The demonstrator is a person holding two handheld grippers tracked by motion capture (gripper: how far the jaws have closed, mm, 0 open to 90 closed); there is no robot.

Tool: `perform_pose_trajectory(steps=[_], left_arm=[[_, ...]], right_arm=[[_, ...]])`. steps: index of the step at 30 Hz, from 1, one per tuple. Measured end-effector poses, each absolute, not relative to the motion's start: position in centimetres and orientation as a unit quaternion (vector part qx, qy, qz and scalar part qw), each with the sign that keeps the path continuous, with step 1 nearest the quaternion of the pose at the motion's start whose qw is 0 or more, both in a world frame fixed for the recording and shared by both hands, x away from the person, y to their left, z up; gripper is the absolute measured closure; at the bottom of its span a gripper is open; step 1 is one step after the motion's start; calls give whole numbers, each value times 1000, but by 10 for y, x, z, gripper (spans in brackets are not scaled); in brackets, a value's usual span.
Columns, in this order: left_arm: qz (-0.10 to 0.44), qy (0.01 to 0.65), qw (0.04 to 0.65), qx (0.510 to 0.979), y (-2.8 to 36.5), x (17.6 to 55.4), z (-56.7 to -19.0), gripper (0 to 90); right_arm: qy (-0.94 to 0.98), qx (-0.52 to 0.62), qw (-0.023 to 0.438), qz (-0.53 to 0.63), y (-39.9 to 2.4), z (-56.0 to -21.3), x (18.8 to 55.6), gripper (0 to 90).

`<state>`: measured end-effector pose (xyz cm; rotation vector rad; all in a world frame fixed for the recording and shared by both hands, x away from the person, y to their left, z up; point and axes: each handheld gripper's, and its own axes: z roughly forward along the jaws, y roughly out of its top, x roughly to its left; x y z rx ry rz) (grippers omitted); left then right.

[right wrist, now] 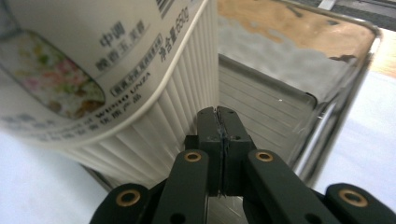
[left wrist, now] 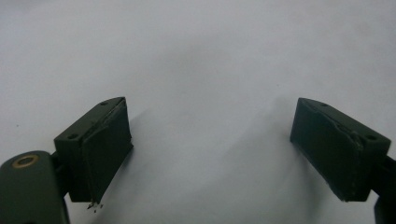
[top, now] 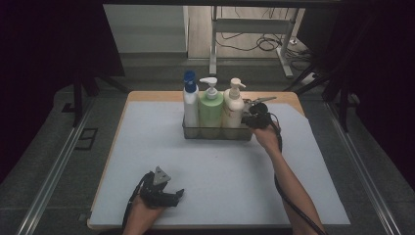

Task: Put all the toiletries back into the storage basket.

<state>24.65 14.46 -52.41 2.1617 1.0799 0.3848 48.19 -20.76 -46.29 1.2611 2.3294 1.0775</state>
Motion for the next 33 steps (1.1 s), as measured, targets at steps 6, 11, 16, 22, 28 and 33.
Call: perform_pose_trajectory(steps=[6,11,16,22,28,33], left_arm=[[148,415,340,831,145,247,-524,121],[147,415,340,831,145,247,-524,121],[147,414,339,832,145,247,-524,121],[148,414,339,832,145,247,-524,121],[147,414,339,832,145,247,-524,121],[147,414,339,832,145,247,-524,121]], right_arm=[[809,431,141,373,-201,-462,480,890],[809,431,141,373,-198,-462,479,894],[808,434,143,372,-196,-461,478,895],[811,431,142,370,-196,-460,473,896],[811,431,143,369,-196,-459,471,896],[811,431,142,368,-195,-458,470,897]])
